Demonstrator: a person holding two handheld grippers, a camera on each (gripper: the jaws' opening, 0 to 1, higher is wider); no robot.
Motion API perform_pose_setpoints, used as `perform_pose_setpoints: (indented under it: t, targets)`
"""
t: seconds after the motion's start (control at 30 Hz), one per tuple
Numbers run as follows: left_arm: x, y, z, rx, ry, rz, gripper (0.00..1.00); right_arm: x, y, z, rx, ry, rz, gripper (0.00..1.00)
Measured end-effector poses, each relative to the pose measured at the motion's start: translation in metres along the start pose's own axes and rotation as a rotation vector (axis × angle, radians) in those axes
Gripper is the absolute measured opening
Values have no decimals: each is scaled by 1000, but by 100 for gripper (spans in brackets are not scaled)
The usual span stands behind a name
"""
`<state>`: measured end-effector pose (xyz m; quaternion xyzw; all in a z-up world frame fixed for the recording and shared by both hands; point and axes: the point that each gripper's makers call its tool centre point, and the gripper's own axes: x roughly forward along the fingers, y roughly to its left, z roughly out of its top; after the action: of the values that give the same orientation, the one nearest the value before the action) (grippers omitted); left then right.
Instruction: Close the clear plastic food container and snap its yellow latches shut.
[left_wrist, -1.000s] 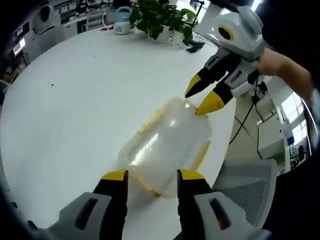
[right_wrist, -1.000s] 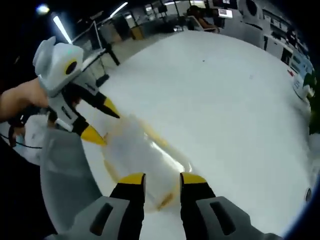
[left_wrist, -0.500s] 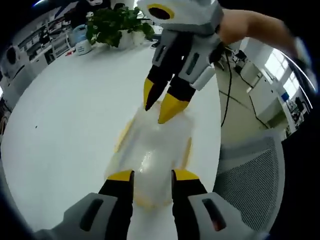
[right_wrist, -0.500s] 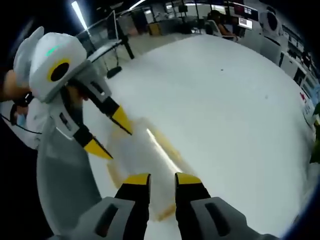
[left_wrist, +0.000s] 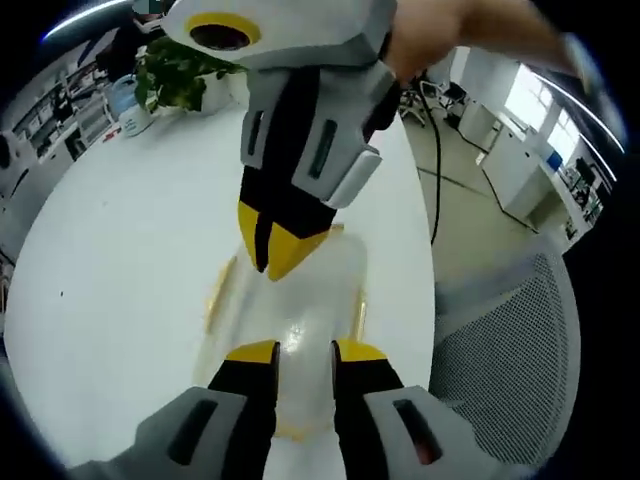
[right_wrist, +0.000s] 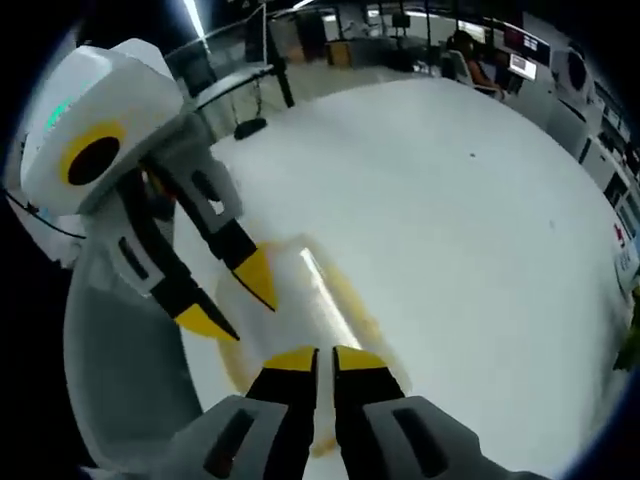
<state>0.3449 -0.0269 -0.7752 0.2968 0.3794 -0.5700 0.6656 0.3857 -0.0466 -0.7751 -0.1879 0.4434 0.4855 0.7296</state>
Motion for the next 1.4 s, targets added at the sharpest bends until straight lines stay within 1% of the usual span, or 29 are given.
perform_pose_setpoints:
  t: [0.07, 0.17, 0.23, 0.33, 0.37, 0.4, 0.43, 0.47, 0.5, 0.53, 0.57, 0.6, 0.63, 0.7, 0.77, 0.83, 0.9, 0.93, 1.0, 1.1, 1.2, 1.3, 1.4]
  targets:
    - [1, -4, -1, 19, 9, -2, 18, 2, 1, 2, -36, 1, 5, 0]
    - [2, -8, 1, 24, 5, -10, 15, 7, 2, 3, -63, 9, 5, 0]
    - [4, -11, 0, 29, 7, -12, 14, 10, 1, 4, -70, 16, 2, 0]
    - [5, -15, -10, 48, 41, -14, 10, 13, 2, 3, -78, 26, -5, 0]
    - [4, -14, -8, 55, 30, -16, 9, 13, 1, 2, -80, 32, -11, 0]
    - [4, -15, -9, 40, 37, -19, 8, 13, 1, 2, -80, 31, -12, 0]
    - [4, -15, -7, 27, 25, -20, 9, 13, 0, 4, -79, 25, -17, 0]
    - [4, -17, -8, 14, 31, -27, 10, 13, -1, 4, -73, 22, -24, 0]
    - [4, -18, -8, 11, 29, -31, 14, 12, -6, 5, -64, 20, -49, 3]
    - [4, -21, -8, -4, 32, -41, 17, 12, -9, 6, -66, 16, -65, 11]
    - [4, -23, -6, -12, 30, -42, 22, 12, -11, 7, -70, 15, -71, 16]
    - [5, -24, -5, -10, 30, -39, 27, 12, -11, 6, -66, 22, -70, 18]
    - [5, -25, -5, 22, 32, -23, 29, 13, -12, 6, -67, 25, -72, 19]
    - [6, -23, -7, 83, 44, 4, 29, 13, -13, 6, -75, 30, -74, 18]
    - [7, -25, -7, 79, 45, 10, 29, 14, -14, 6, -77, 31, -74, 17]
    - [7, -24, -7, 58, 41, 14, 29, 14, -14, 8, -81, 24, -77, 18]
    - [6, -22, -6, 36, 38, 9, 27, 13, -22, 15, -99, -2, -115, 22]
    - [5, -21, -7, 32, 37, 6, 27, 13, -22, 16, -81, -5, -100, 23]
    - [6, -21, -7, 36, 37, 6, 25, 17, -16, 13, -51, 14, -51, 24]
    - [5, -22, -7, 40, 33, 8, 25, 20, -15, 10, -51, 28, -41, 29]
    - [5, -22, -8, 41, 25, 8, 24, 22, -14, 12, -13, 30, -15, 33]
    - [5, -22, -7, 33, 20, 9, 23, 23, -12, 12, -23, 41, -11, 31]
    - [6, -21, -7, 47, 25, 13, 23, 21, -11, 13, -52, 44, 2, 30]
